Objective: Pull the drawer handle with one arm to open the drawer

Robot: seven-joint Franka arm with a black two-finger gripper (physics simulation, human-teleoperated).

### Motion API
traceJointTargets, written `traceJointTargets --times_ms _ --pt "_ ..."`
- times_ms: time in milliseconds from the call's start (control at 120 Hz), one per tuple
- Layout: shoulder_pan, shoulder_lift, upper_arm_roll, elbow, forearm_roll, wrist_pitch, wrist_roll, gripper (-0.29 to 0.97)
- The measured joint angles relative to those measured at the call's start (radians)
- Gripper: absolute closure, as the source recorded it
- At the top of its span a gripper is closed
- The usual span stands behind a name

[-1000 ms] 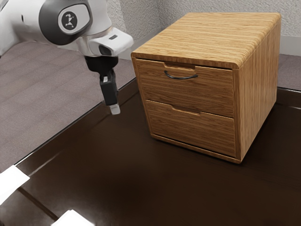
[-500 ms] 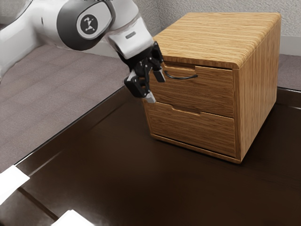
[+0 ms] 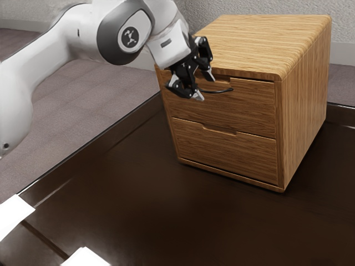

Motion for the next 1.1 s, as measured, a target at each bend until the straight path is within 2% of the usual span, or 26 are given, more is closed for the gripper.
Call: traceJointTargets --times_ms 75,225,450,633,858,1100 --pt "0.0 0.008 0.001 0.001 0.0 0.012 0.028 0.35" --pt "-0.002 0.011 0.002 -0.007 -0.003 0.026 0.07 0.57" --pt "-0.004 -0.016 0.005 -0.066 -0.006 0.036 0.113 0.68" --pt "-0.005 -0.145 0.005 -0.226 -0.007 0.056 0.135 0.73" --pt "-0.013 -0.309 0.009 -0.453 -0.005 0.163 0.136 0.75" --pt "-0.024 -0.417 0.013 -0.582 -0.004 0.242 0.123 0.76"
